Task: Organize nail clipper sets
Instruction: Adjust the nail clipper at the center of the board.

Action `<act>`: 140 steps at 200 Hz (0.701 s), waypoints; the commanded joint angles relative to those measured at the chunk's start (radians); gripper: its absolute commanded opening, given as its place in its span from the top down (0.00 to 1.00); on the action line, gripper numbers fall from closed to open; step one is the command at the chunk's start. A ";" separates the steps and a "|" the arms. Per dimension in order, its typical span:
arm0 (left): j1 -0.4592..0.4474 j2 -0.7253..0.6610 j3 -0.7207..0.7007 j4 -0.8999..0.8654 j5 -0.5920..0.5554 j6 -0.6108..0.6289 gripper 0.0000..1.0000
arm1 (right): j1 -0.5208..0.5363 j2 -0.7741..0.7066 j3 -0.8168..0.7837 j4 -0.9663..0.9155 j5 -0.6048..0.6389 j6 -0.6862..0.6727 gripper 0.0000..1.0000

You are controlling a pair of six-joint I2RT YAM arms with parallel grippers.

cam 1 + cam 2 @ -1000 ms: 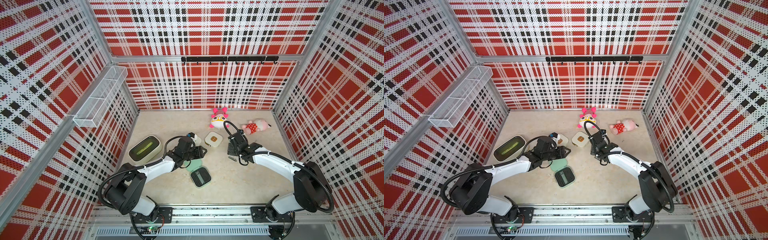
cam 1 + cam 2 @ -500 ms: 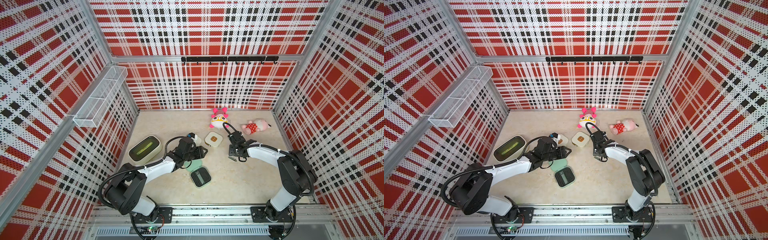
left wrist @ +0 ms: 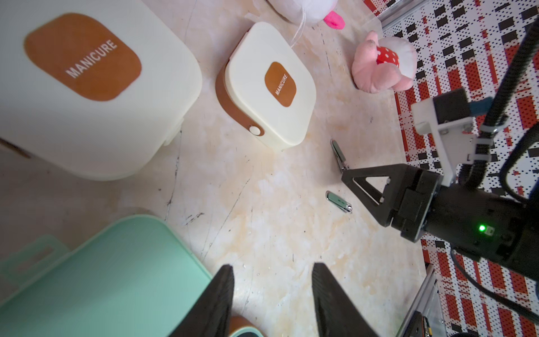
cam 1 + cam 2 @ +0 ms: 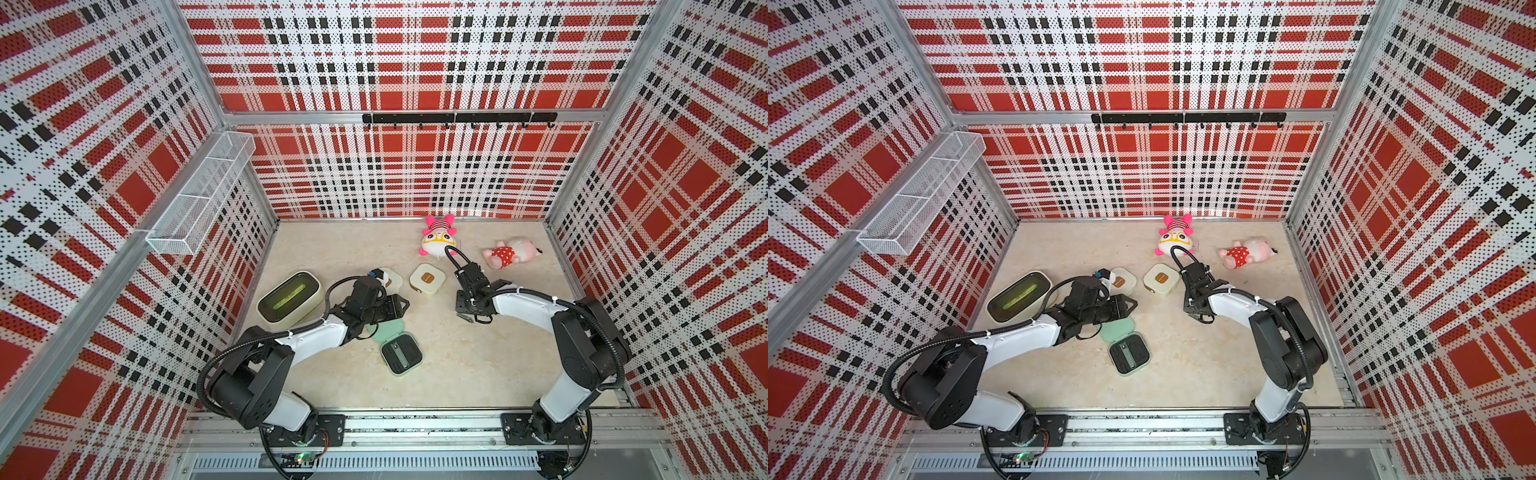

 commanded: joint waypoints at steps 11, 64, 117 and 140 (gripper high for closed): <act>0.009 -0.011 -0.004 0.026 0.015 0.002 0.52 | 0.027 -0.013 0.006 0.032 -0.044 0.019 0.59; 0.015 -0.019 -0.018 0.026 0.012 0.001 0.52 | 0.047 0.055 0.048 0.029 -0.041 0.017 0.56; 0.023 -0.013 -0.028 0.032 0.022 0.000 0.52 | 0.062 0.091 0.065 0.032 -0.039 0.024 0.55; 0.023 -0.013 -0.028 0.033 0.023 0.000 0.52 | 0.066 0.103 0.067 0.034 -0.043 0.027 0.54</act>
